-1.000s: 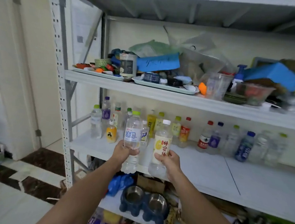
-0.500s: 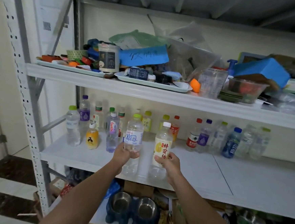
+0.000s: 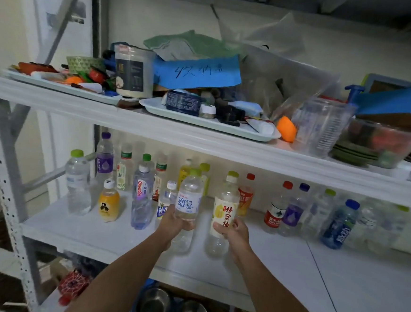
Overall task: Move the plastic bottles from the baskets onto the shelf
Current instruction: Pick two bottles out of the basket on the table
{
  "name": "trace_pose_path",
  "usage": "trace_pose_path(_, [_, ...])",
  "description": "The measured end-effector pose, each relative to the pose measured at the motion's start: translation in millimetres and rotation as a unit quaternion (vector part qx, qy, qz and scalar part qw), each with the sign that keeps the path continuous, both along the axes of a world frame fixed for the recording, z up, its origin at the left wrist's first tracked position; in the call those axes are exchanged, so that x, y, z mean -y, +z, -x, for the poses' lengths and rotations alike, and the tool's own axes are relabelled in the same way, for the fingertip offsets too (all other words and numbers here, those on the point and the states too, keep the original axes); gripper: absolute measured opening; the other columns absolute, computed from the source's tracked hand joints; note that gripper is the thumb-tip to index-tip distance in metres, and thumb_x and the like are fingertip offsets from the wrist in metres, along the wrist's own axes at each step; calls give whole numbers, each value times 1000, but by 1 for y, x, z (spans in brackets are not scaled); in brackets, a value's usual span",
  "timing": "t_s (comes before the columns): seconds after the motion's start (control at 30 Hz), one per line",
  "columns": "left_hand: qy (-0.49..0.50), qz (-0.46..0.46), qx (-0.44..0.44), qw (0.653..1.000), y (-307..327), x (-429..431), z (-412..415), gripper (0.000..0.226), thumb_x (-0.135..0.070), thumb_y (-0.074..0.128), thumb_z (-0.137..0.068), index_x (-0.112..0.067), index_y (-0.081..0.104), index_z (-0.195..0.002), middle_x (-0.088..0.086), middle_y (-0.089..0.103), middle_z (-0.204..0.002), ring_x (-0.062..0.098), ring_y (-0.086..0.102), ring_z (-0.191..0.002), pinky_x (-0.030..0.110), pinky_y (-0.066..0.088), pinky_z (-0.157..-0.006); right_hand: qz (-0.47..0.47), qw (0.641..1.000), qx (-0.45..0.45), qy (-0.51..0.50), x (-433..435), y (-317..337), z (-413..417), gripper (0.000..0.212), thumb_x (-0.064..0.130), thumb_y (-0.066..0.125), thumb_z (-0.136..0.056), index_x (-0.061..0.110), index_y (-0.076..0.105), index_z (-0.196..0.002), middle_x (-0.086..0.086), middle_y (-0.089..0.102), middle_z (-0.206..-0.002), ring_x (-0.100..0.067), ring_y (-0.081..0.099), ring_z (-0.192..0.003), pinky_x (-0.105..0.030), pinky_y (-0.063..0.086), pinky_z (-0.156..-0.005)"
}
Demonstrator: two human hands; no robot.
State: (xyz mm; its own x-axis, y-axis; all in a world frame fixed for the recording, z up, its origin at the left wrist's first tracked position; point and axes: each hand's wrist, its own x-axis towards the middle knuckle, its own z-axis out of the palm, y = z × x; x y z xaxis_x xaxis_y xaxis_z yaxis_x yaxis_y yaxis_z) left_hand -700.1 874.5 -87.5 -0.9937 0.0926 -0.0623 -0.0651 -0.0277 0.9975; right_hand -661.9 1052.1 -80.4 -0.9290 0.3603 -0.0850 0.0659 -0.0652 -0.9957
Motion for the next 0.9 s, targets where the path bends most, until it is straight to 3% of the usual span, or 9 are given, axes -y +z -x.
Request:
trace_pose_path(0.07, [0, 5, 7, 1000, -8, -3, 6, 48, 11, 57, -86, -6, 48, -130, 15, 61, -123, 32, 58, -112, 38, 54, -88, 5, 1000, -1, 6, 0, -6, 7, 49, -6, 77, -72, 3, 57, -116, -14, 67, -111, -30, 65, -102, -36, 52, -84])
trace_pose_path(0.17, [-7, 9, 9, 1000, -16, -7, 11, 53, 16, 56, -84, -4, 48, -132, 17, 60, -124, 33, 57, -113, 30, 54, -77, 18, 1000, 7, 21, 1, -18, 15, 48, -8, 78, -70, 8, 57, -111, -10, 69, -106, -25, 66, -97, -33, 54, -79])
trace_pose_path(0.37, [-52, 17, -10, 998, -29, -18, 16, 59, 4, 63, -86, -16, 40, -138, 11, 58, -125, 29, 59, -109, 34, 58, -75, 25, 999, 28, 30, 7, -40, 23, 52, -13, 78, -67, 8, 54, -107, -8, 67, -104, -20, 65, -92, -25, 52, -67])
trace_pose_path(0.5, [-60, 23, -2, 998, -38, -20, 24, 71, 10, 69, -77, -21, 39, -134, 8, 55, -124, 24, 56, -110, 32, 57, -76, 32, 999, 30, 26, 5, -50, 28, 56, -18, 75, -65, 7, 52, -109, -11, 65, -107, -28, 63, -99, -35, 54, -73])
trace_pose_path(0.63, [-57, 48, 18, 997, -45, -20, 33, 79, 13, 72, -69, -25, 38, -129, 5, 55, -122, 25, 53, -112, 44, 54, -91, 43, 998, 37, 8, 3, -56, 35, 66, -22, 73, -63, 2, 49, -120, -17, 63, -115, -35, 60, -108, -48, 52, -87])
trace_pose_path(0.7, [-52, 57, 23, 997, -48, -23, 36, 77, 12, 75, -65, -22, 42, -125, 6, 56, -119, 26, 55, -111, 49, 53, -92, 48, 998, 45, 1, 2, -57, 38, 67, -22, 73, -62, 4, 50, -120, -15, 64, -113, -33, 61, -106, -45, 54, -81])
trace_pose_path(0.8, [-49, 58, 17, 997, -53, -27, 41, 76, 13, 77, -60, -20, 47, -122, 5, 59, -115, 24, 57, -108, 40, 57, -84, 34, 998, 57, -9, -1, -57, 39, 62, -21, 74, -62, 10, 51, -111, -9, 65, -106, -22, 62, -93, -29, 52, -62])
trace_pose_path(0.9, [-57, 49, 14, 997, -53, -31, 45, 74, 15, 77, -60, -27, 49, -113, -1, 61, -109, 16, 58, -101, 18, 53, -63, 16, 997, 68, -17, -5, -58, 40, 60, -18, 76, -63, 10, 52, -110, -7, 64, -104, -17, 61, -89, -23, 49, -59])
